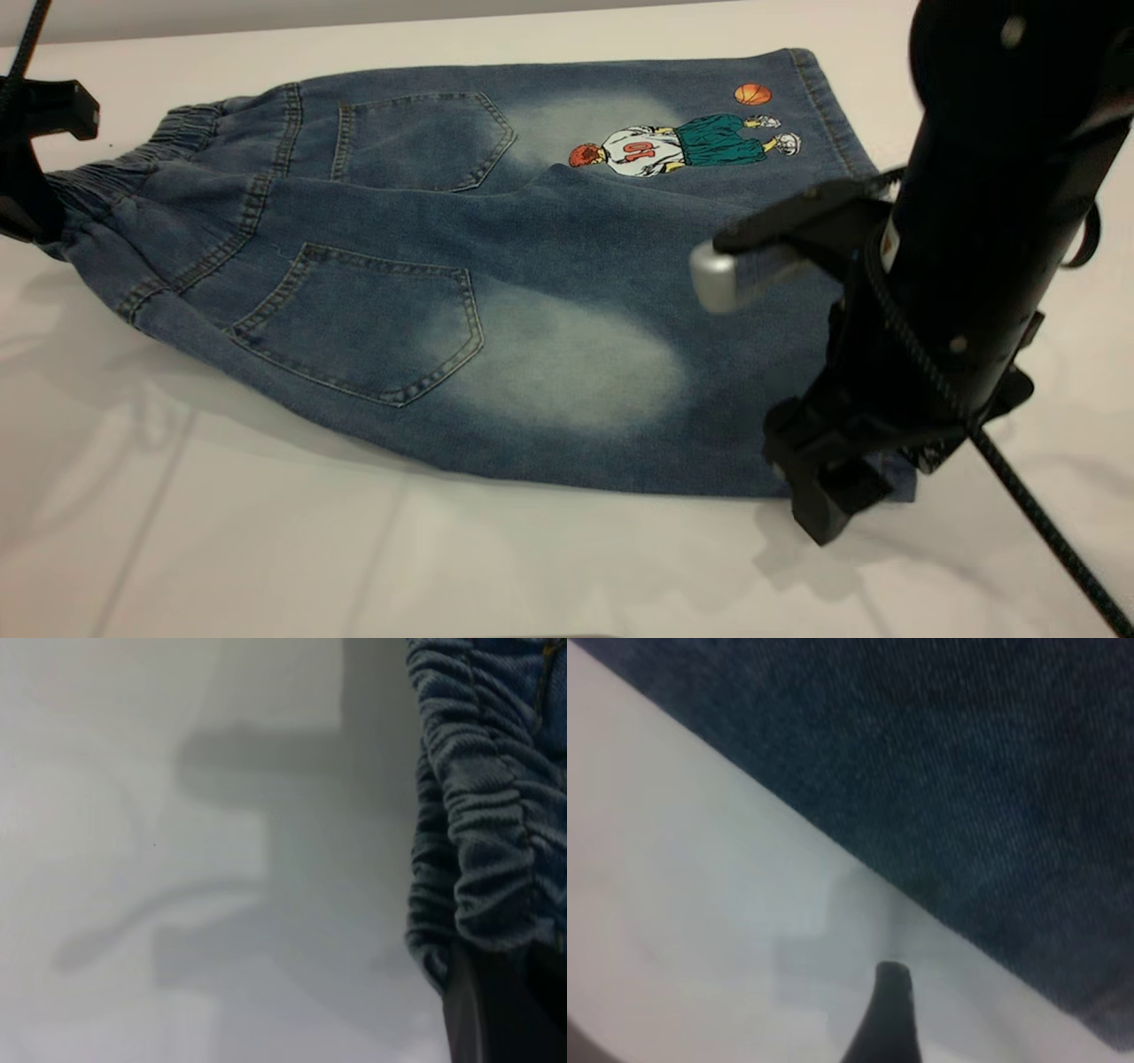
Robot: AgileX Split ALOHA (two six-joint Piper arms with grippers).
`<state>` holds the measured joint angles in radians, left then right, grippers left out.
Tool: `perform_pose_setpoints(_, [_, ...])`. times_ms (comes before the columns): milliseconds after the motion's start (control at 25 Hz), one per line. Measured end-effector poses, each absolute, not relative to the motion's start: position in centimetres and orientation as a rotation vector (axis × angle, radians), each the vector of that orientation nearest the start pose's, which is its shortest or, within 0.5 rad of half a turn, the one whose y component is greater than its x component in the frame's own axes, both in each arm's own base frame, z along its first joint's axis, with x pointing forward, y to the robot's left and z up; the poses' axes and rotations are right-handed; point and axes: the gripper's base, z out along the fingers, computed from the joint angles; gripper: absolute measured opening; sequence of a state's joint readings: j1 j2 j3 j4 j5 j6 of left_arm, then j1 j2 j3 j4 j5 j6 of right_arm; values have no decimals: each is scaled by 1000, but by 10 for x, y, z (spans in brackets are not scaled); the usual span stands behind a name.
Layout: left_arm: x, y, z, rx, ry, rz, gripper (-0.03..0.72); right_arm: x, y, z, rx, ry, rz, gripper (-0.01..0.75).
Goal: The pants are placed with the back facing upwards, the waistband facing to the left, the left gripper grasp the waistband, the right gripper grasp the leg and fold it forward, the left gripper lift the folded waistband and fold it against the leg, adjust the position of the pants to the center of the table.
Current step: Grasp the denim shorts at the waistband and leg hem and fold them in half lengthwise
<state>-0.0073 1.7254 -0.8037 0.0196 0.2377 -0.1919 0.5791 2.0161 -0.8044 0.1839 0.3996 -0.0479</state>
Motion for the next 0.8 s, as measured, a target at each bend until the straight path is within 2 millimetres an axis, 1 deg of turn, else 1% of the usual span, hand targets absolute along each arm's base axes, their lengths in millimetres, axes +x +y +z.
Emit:
perform_pose_setpoints(160, [310, -2, 145, -220, 2635, -54, 41, 239, 164, 49, -722, 3032, 120, 561])
perform_pose_setpoints(280, [310, -2, 145, -220, 2635, -54, 41, 240, 163, 48, -726, 3034, 116, 515])
perform_pose_setpoints(400, [310, -2, 145, -220, 2635, -54, 41, 240, 163, 48, -745, 3028, 104, 422])
perform_pose_setpoints(440, [310, -2, 145, -220, 2635, -54, 41, 241, 163, 48, -749, 3023, 103, 376])
perform_pose_setpoints(520, [310, -2, 145, -220, 2635, -54, 41, 243, 163, 48, -746, 3012, 103, 274])
perform_pose_setpoints(640, [310, -2, 145, -221, 2635, -55, 41, 247, 158, 47, -727, 3008, 99, 90])
perform_pose_setpoints(720, [310, -2, 145, -222, 2635, -55, 41, 250, 153, 47, -698, 3014, 99, 39])
perform_pose_setpoints(800, [310, -2, 145, -227, 2635, -58, 41, 252, 149, 47, -665, 3026, 102, 26])
